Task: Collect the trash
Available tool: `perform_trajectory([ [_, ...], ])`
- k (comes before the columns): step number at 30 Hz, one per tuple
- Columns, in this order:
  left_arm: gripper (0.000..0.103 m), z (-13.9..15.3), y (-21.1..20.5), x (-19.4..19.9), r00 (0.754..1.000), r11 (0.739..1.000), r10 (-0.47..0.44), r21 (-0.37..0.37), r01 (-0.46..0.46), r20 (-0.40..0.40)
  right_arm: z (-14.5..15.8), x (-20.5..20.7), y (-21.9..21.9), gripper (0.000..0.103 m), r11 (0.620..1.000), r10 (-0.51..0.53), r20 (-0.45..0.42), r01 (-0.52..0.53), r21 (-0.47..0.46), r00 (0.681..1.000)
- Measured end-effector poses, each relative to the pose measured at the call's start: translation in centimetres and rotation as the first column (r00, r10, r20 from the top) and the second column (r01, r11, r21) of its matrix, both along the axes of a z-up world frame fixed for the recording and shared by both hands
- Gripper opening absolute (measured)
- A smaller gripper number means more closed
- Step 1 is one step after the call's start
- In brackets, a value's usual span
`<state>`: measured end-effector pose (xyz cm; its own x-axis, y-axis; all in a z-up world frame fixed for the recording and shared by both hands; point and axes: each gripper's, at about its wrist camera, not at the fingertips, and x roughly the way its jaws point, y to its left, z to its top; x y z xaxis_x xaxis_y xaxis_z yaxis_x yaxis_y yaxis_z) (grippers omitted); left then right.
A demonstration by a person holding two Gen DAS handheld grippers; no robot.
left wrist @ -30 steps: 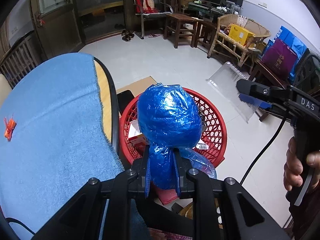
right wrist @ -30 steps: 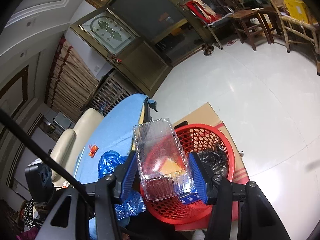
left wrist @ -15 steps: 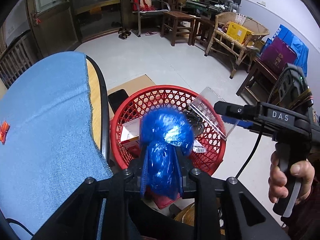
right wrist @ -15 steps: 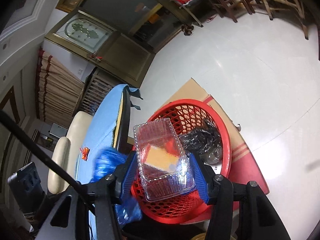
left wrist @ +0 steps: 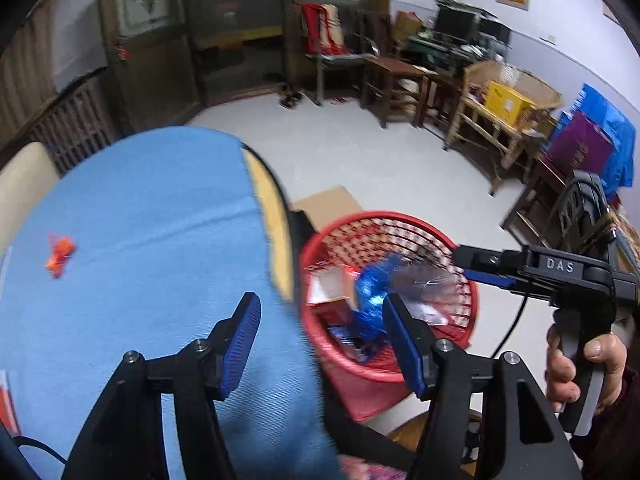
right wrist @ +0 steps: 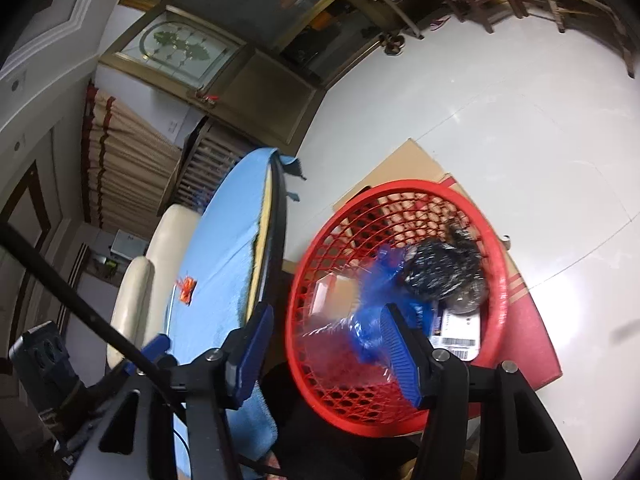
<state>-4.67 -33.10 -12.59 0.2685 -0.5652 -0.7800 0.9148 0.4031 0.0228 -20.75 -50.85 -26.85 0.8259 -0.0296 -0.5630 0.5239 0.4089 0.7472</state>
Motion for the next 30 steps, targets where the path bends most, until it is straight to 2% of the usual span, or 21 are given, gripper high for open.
perform_trajectory([
  [2,0.069,0.9,1.6,0.6,0.998,0.999,0.045,-0.01,-0.045,0.043,0.4,0.7,0.4,0.065,1.0,0.023,-0.003,-0.023,-0.009,1.0],
  [4,0.076,1.7,3.3,1.4,0.992,0.995,0.094,-0.03,-0.092,0.088,0.8,1.4,1.0,0.066,0.999,0.04,-0.016,-0.04,-0.024,0.999],
  [6,0.078,2.6,5.1,2.2,0.981,0.988,0.148,-0.051,-0.142,0.126,1.3,2.2,1.5,0.066,0.998,0.054,-0.033,-0.055,-0.044,0.998],
  [10,0.078,4.0,8.6,4.1,0.949,0.965,0.259,-0.082,-0.248,0.179,2.4,3.5,2.7,0.067,0.994,0.08,-0.045,-0.083,-0.072,0.996],
  [12,0.078,4.8,10.5,5.0,0.925,0.946,0.322,-0.097,-0.308,0.202,3.4,4.3,3.4,0.067,0.989,0.099,-0.049,-0.104,-0.104,0.994],
  [16,0.078,6.0,13.6,6.2,0.88,0.91,0.415,-0.124,-0.396,0.232,6.3,5.9,5.7,0.067,0.967,0.142,-0.062,-0.152,-0.205,0.988],
  [19,0.082,6.9,15.4,6.5,0.847,0.882,0.472,-0.141,-0.451,0.244,9.1,7.3,8.0,0.067,0.939,0.177,-0.056,-0.186,-0.289,0.983],
  [23,0.083,8.1,18.6,6.4,0.79,0.837,0.546,-0.183,-0.515,0.277,12.8,9.4,11.7,0.068,0.888,0.242,-0.035,-0.236,-0.395,0.97],
  [26,0.088,8.9,20.2,6.0,0.757,0.815,0.58,-0.206,-0.542,0.301,14.8,10.6,14.4,0.069,0.845,0.292,-0.029,-0.272,-0.46,0.956],
  [30,0.089,10.1,22.4,5.6,0.715,0.784,0.621,-0.244,-0.571,0.321,16.7,12.1,18.3,0.07,0.789,0.358,-0.025,-0.317,-0.526,0.933],
])
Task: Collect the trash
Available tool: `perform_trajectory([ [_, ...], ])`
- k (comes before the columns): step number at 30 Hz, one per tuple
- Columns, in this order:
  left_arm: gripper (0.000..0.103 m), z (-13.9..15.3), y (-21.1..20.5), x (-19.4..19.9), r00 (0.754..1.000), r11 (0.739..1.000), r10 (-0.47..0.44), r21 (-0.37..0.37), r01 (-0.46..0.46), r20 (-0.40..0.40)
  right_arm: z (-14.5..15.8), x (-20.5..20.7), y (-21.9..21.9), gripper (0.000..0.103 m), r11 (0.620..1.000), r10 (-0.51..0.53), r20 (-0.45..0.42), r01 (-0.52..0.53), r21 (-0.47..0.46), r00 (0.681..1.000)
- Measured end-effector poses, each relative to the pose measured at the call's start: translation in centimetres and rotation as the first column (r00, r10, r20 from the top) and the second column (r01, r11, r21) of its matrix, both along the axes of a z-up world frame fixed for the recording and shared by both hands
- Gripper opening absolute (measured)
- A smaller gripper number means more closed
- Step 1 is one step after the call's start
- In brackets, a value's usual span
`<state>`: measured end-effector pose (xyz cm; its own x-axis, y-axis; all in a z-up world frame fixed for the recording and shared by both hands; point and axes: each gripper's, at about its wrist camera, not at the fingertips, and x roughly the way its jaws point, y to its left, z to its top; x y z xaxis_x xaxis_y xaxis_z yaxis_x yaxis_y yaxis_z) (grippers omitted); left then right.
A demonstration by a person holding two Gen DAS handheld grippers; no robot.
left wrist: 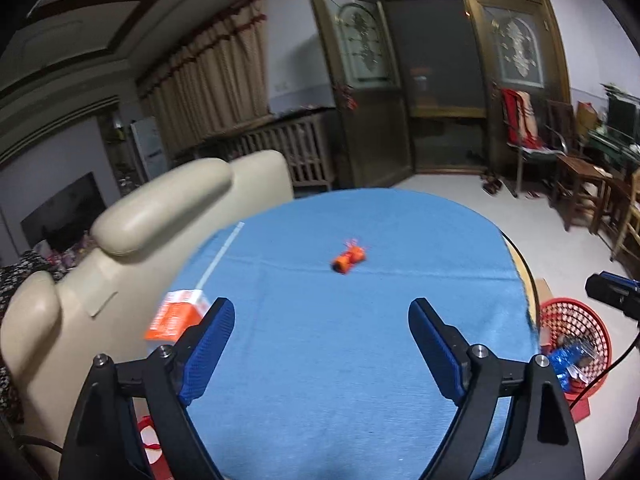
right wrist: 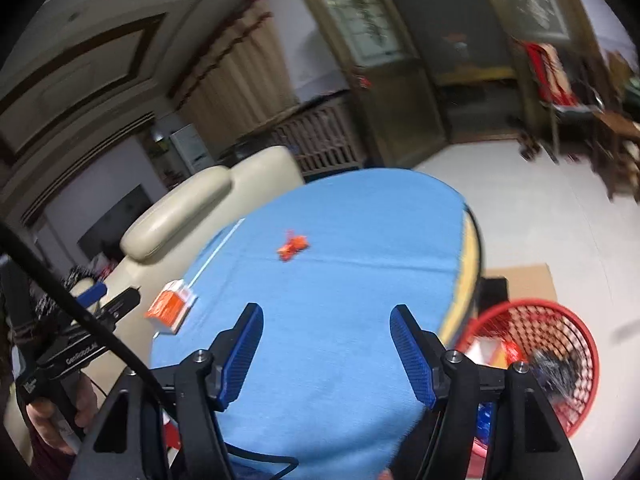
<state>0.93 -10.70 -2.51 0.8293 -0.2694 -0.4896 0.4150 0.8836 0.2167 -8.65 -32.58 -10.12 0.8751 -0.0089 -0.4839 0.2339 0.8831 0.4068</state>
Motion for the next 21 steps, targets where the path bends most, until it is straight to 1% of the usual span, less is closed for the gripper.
perform_trajectory([
  [3,0.09,0.7,1.2,-0.1,1.0,1.0,0.022,-0.016,-0.022,0.012,1.0,0.7,2.6,0.07,0.998,0.035,0.013,-0.035,-0.046,0.999],
  [7,0.09,1.5,2.5,0.2,0.998,0.998,0.055,-0.034,-0.054,0.028,2.2,1.5,5.7,0.07,0.989,0.069,0.022,-0.065,-0.13,0.997],
  [11,0.091,2.1,3.7,0.0,0.994,0.995,0.092,-0.036,-0.09,0.053,3.2,1.7,7.6,0.07,0.98,0.08,0.025,-0.074,-0.184,0.996],
  [15,0.091,2.5,4.6,0.2,0.991,0.993,0.116,-0.04,-0.114,0.058,4.0,2.0,8.9,0.07,0.974,0.076,0.023,-0.069,-0.217,0.997],
  [21,0.092,2.7,5.2,0.5,0.988,0.99,0.138,-0.039,-0.136,0.064,4.9,2.5,10.1,0.07,0.969,0.079,0.02,-0.072,-0.236,0.997],
])
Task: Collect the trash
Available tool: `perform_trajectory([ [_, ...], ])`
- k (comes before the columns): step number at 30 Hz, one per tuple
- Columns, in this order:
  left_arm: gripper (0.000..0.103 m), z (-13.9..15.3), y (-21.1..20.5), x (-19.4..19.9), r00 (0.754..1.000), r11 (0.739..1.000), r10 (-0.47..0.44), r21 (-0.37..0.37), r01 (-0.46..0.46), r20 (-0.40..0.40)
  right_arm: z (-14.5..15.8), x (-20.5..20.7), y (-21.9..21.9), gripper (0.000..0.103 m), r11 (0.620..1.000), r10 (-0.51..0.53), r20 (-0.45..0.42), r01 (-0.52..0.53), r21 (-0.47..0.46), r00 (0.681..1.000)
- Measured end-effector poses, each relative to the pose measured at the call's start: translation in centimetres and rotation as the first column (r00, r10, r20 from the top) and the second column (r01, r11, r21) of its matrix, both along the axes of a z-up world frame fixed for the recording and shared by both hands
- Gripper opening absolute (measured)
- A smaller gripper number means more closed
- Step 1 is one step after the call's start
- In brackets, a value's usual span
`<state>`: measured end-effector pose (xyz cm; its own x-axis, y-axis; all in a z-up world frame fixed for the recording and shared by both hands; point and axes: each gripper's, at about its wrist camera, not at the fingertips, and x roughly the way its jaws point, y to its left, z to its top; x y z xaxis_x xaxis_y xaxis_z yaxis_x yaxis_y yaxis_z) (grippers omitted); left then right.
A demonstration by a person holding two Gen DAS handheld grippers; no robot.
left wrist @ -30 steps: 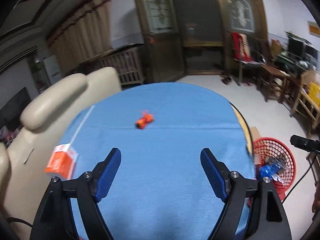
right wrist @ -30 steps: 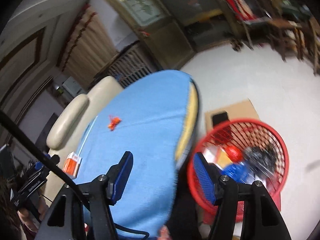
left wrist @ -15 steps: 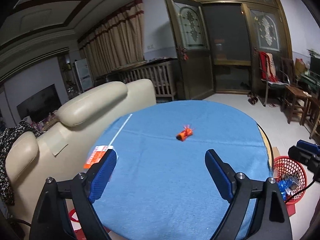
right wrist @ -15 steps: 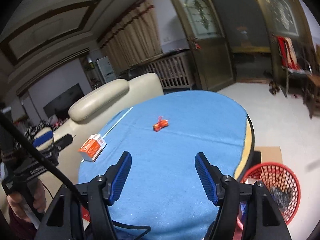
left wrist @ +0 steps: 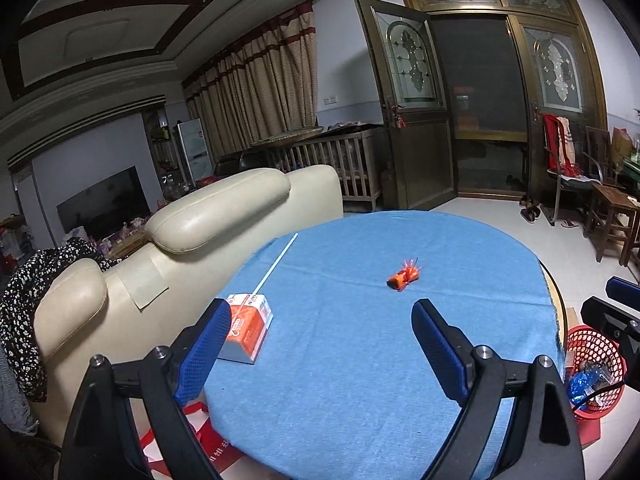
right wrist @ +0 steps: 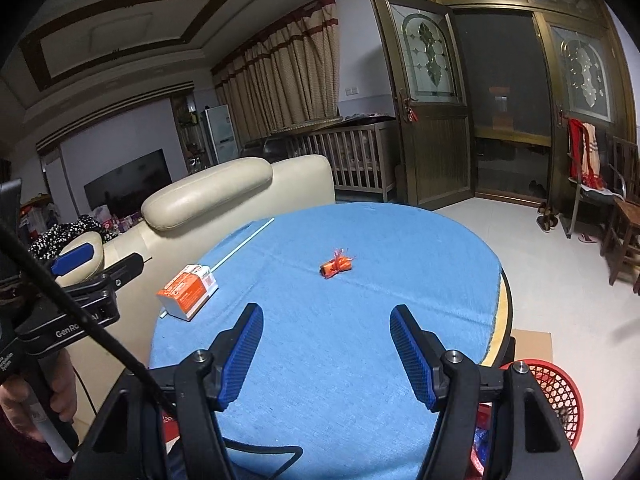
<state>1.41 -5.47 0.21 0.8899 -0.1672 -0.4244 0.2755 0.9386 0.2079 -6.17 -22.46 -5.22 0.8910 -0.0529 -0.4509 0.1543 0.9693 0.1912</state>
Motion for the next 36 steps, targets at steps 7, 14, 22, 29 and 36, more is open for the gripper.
perform_trajectory([
  [7,0.092,0.1,0.5,-0.1,1.0,1.0,0.016,-0.004,-0.015,0.004,0.3,0.4,0.5,0.07,1.0,0.013,-0.003,-0.013,0.004,1.0],
  [14,0.092,0.2,0.8,0.3,1.0,1.0,0.017,-0.006,-0.017,0.001,0.5,0.7,0.7,0.07,1.0,0.017,-0.012,-0.017,0.007,1.0],
  [22,0.092,0.0,1.2,0.4,1.0,1.0,0.025,-0.004,-0.025,-0.007,0.6,1.3,1.0,0.07,1.0,0.019,-0.014,-0.019,0.007,1.0],
  [29,0.092,0.1,1.5,0.2,1.0,1.0,0.028,-0.007,-0.028,-0.001,0.7,1.3,1.1,0.07,1.0,0.02,-0.011,-0.02,0.007,1.0],
  [36,0.092,0.2,1.7,0.0,1.0,1.0,0.024,-0.007,-0.024,0.003,0.8,1.3,1.4,0.07,1.0,0.022,-0.01,-0.022,-0.001,1.0],
])
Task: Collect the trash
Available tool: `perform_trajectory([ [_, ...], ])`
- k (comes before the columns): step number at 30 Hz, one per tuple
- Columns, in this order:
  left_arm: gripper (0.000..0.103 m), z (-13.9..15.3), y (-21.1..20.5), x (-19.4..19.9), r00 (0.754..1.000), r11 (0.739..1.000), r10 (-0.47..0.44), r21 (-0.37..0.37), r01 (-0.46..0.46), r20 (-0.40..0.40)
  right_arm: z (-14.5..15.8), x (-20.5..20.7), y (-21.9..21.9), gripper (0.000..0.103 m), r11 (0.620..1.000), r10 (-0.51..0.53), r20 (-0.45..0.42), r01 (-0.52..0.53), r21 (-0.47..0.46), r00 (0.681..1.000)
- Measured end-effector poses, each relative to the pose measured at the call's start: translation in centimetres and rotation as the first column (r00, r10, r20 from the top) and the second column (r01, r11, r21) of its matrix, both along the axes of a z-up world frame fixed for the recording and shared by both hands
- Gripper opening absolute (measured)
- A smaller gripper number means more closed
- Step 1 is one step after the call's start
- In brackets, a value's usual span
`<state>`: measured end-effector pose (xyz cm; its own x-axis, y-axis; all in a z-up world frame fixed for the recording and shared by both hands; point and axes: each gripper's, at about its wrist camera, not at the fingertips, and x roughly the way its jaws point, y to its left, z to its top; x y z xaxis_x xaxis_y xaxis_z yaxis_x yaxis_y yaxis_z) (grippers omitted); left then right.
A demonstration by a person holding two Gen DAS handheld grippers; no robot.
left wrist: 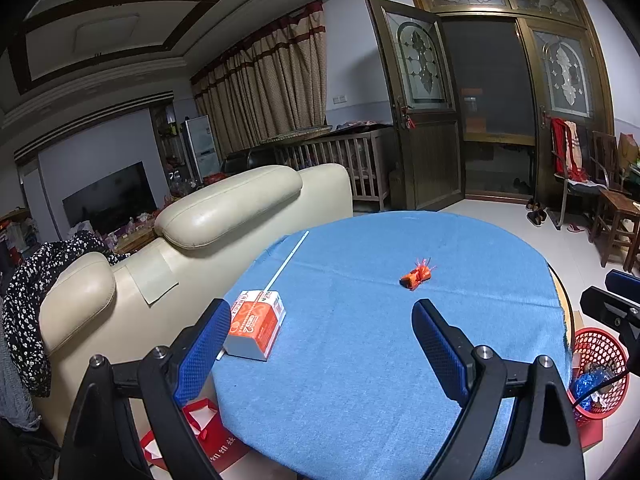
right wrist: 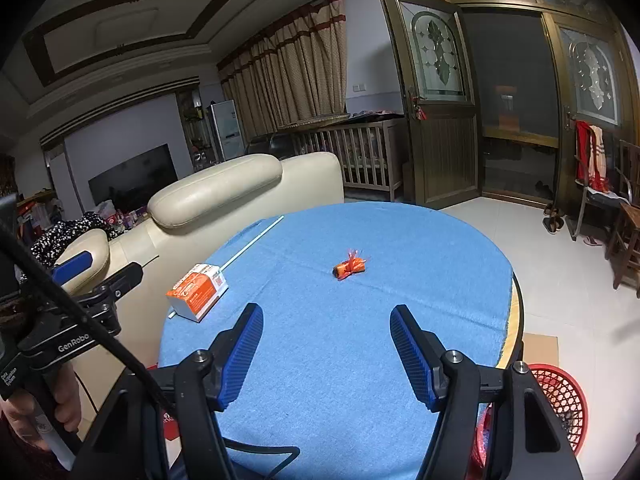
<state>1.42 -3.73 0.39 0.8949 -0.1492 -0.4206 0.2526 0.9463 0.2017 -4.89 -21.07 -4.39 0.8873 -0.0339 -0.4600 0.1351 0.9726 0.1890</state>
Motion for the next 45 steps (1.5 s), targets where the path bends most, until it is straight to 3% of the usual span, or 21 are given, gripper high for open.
perform_trajectory([
  [28,0.092,-0.2,0.1,-0.1,1.0,1.0,-0.008,0.014,0.008,-0.006,-0.9,0.5,-0.7,0.07,1.0,0.0,-0.019,0.0,0.03,1.0],
  [45,0.092,-2.2,0.1,3.4,0.998,0.999,0.004,0.036,-0.001,-0.07,-2.9,3.6,-2.0,0.07,0.998,-0.009,-0.066,0.013,0.058,0.998],
])
